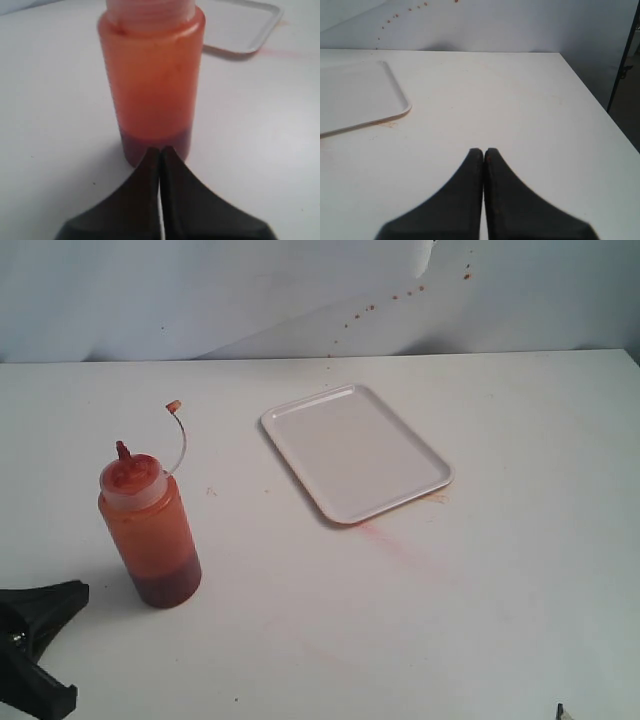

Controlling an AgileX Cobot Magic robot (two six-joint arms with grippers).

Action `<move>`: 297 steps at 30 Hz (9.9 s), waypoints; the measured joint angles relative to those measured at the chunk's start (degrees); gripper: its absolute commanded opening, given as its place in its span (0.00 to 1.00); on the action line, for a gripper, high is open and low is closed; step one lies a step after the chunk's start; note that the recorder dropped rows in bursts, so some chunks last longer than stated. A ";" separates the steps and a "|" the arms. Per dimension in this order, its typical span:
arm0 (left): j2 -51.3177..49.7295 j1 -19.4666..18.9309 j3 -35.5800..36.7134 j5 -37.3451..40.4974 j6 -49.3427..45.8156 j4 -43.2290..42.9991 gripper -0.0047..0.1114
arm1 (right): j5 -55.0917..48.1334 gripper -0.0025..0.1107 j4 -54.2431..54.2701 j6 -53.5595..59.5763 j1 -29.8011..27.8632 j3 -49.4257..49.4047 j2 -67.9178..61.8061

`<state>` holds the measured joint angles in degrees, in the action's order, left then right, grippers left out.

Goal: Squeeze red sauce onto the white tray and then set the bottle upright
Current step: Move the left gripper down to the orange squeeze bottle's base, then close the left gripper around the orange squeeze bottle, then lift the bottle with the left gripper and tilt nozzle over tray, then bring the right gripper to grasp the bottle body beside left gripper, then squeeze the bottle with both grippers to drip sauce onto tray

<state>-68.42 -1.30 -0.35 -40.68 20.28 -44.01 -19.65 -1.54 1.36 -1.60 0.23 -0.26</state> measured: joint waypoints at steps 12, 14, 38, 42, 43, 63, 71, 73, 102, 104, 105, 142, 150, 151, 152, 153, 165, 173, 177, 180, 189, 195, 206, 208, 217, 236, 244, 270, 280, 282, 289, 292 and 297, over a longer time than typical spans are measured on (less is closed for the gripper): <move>-25.78 0.00 0.10 -15.18 -7.11 2.89 0.94 | 0.00 0.02 0.00 0.00 0.00 0.00 0.00; -28.52 0.00 0.10 -18.07 -7.78 7.00 0.94 | 0.00 0.02 0.00 0.00 0.00 0.00 0.00; -32.73 0.00 -7.58 -15.28 -22.81 2.71 0.94 | 0.00 0.02 0.00 0.00 0.00 0.00 0.00; -32.87 0.00 -9.25 -13.41 -22.92 2.70 0.94 | 0.00 0.02 0.00 0.00 0.00 0.00 0.00; -32.87 0.00 -9.60 -12.51 -22.92 2.70 0.94 | 0.00 0.02 0.00 0.00 0.00 0.00 0.00; -34.86 0.00 -17.07 -7.19 -13.53 -4.41 0.94 | 0.00 0.02 0.00 0.00 0.00 0.00 0.00; -43.11 0.00 -21.41 -7.33 -13.29 -4.70 0.94 | 0.00 0.02 0.00 0.00 0.00 0.00 0.00; -44.13 0.00 -22.29 -8.11 -13.28 -4.70 0.94 | 0.00 0.02 0.00 0.00 0.00 0.00 0.00; -50.91 0.00 -25.62 -20.51 -17.95 -2.37 0.94 | 0.00 0.02 0.00 0.00 0.00 0.00 0.00; -51.56 0.00 -25.62 -21.90 -18.50 -1.02 0.94 | 0.00 0.02 0.00 0.00 0.00 0.00 0.00; -51.66 0.00 -25.62 -22.18 -18.74 -0.54 0.94 | 0.00 0.02 0.00 0.00 0.00 0.00 0.00; -53.04 0.00 -28.51 -26.29 -17.70 -2.18 0.04 | 0.00 0.02 0.00 0.00 0.00 0.00 0.00; -53.04 0.00 -28.51 -26.40 -20.28 -2.18 0.04 | 0.00 0.02 -0.20 0.00 0.00 0.00 0.00; -52.73 0.00 -28.51 -26.40 -20.28 -2.06 0.04 | 0.00 0.02 -1.01 0.27 0.00 0.00 0.00; -51.44 0.00 -28.51 -26.16 -20.28 -1.98 0.04 | 0.14 0.02 -2.32 0.56 0.00 0.00 0.00; -50.43 0.00 -28.51 -26.16 -20.28 -1.98 0.04 | 0.75 0.02 -2.32 0.64 0.00 0.00 0.00; -34.24 4.38 -50.42 -0.92 10.07 -12.43 0.04 | 37.28 0.02 15.35 -18.42 1.35 0.00 0.00; -34.97 13.12 -75.14 31.16 17.22 -20.63 0.04 | 44.21 0.02 10.87 -26.95 3.28 0.00 0.00; -38.59 18.05 -83.92 46.06 15.95 -30.34 0.04 | 44.33 0.02 10.63 -30.56 3.28 0.00 -0.28; -43.17 21.56 -88.68 55.96 8.89 -34.65 0.04 | 45.02 0.02 5.99 -33.43 3.28 0.12 -2.86; -54.42 26.73 -96.09 72.04 -9.48 -40.67 0.04 | 49.96 0.02 -48.78 -66.41 5.62 19.86 -26.60; -56.56 28.63 -96.45 76.19 -10.79 -53.26 0.04 | 61.61 0.02 -72.03 -85.01 5.62 42.63 -49.60; -56.60 28.89 -96.57 74.92 -27.35 -55.09 0.04 | 66.48 0.02 -97.21 -101.59 5.62 74.07 -84.15; -56.60 28.89 -96.57 73.18 -32.75 -55.09 0.04 | 66.60 0.02 -97.73 -102.04 5.27 77.10 -89.00; -56.60 28.89 -96.57 66.89 -51.15 -55.19 0.04 | 70.50 0.78 -98.39 -102.54 0.39 89.82 -110.03; -56.74 30.24 -102.43 56.03 -66.13 -55.65 0.04 | 67.94 0.95 -99.26 -81.45 12.79 98.02 -123.93; -56.74 30.59 -102.43 56.03 -66.28 -55.65 0.04 | 61.49 0.95 -99.26 -79.97 14.17 98.69 -126.22; -56.74 30.48 -102.52 55.78 -67.14 -55.65 0.04 | 70.41 0.88 -92.58 -82.06 14.17 111.07 -136.09; -56.74 30.48 -102.78 54.38 -67.35 -55.96 0.04 | 69.77 0.03 -92.47 -82.53 14.17 111.97 -136.45; -56.74 30.48 -102.78 54.38 -67.35 -55.96 0.04 | 69.77 0.03 -92.47 -82.53 14.17 111.97 -136.45; -56.74 30.48 -102.78 54.38 -67.35 -56.10 0.04 | 69.66 0.26 -92.44 -82.53 14.17 111.97 -136.45; -56.74 30.48 -102.78 54.38 -67.35 -56.13 0.04 | 69.66 0.68 -92.44 -82.53 14.17 111.97 -136.45; -56.74 30.60 -102.78 53.89 -67.35 -56.13 0.04 | 67.90 0.95 -91.60 -82.53 14.17 112.07 -136.45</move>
<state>-125.16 29.30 -103.13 13.21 -47.07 -100.14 48.26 -93.14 -81.17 12.57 112.30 -136.71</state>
